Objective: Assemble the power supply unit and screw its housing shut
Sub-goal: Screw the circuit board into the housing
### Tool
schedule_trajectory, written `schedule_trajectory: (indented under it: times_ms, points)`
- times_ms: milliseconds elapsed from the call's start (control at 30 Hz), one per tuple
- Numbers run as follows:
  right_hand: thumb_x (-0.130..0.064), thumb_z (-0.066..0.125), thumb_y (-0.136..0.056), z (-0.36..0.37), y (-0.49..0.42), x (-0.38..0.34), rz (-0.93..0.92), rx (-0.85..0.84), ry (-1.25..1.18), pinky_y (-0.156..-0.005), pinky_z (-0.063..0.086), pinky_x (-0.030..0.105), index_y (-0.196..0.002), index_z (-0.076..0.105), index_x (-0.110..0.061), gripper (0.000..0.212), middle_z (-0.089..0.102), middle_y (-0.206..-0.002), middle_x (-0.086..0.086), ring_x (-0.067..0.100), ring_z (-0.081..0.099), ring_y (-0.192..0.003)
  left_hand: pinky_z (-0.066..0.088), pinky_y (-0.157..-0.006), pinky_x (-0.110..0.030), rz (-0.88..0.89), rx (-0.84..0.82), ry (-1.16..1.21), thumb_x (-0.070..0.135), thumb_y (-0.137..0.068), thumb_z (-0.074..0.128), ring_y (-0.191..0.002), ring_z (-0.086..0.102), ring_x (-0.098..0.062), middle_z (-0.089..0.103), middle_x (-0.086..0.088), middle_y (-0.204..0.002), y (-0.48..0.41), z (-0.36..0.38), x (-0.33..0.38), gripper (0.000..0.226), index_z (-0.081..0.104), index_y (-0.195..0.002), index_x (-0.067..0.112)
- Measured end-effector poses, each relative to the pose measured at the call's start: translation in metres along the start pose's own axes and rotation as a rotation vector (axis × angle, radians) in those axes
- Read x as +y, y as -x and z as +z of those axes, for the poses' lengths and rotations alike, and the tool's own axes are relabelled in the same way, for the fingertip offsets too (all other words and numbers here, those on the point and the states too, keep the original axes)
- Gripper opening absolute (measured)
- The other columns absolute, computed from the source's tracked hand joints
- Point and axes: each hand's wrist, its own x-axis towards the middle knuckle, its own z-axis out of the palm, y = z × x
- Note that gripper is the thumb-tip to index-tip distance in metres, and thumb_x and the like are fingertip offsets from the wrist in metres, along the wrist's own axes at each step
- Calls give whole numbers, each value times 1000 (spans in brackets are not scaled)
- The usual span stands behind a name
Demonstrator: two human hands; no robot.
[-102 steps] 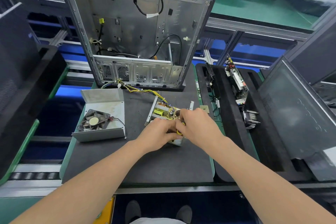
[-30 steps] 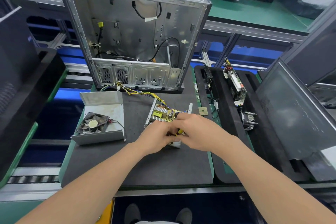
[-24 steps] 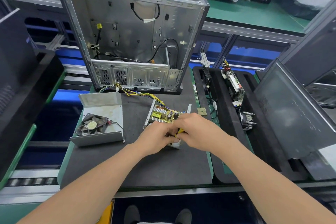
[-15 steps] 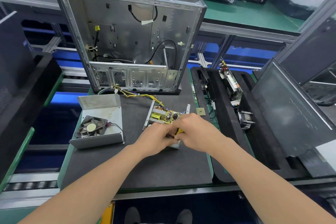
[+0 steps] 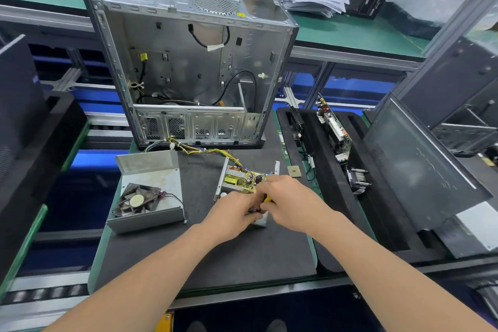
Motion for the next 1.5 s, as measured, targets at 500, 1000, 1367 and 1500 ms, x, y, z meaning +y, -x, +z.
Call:
schedule_trajectory:
  times_ms: [500,1000,1367,1500]
  points:
    - [-18,74,-85,-11,15,17,165,402,-269,-67,36,12,-84,69,-22,6,64,-79,-15,1,57,-77,57,-79,-34,-90,-98,124,14,-75,64,-83,65,0,72,23,-96,12,-24,-13,50,63,-119,38]
    - [-13,79,-83,-21,9,72,213,550,-426,-65,39,8,-88,65,-25,19,63,-75,-15,3,59,-76,36,-85,-41,-137,-52,-259,33,-90,64,-106,55,-28,58,5,-99,0,0,22,21,43,-93,30]
    - [-18,81,-84,-2,-2,105,213,466,-526,-65,41,20,-78,60,-32,25,63,-71,-13,5,58,-72,41,-88,-34,-137,-201,-341,17,-91,72,-95,53,-26,63,3,-89,2,-36,5,17,56,-91,22]
    - [-18,81,-83,0,-8,110,206,430,-536,-57,37,13,-77,60,-32,26,63,-72,-13,-1,58,-72,30,-77,-33,-77,-168,-639,14,-85,75,-83,54,-21,62,4,-79,-2,-51,-3,27,51,-75,21]
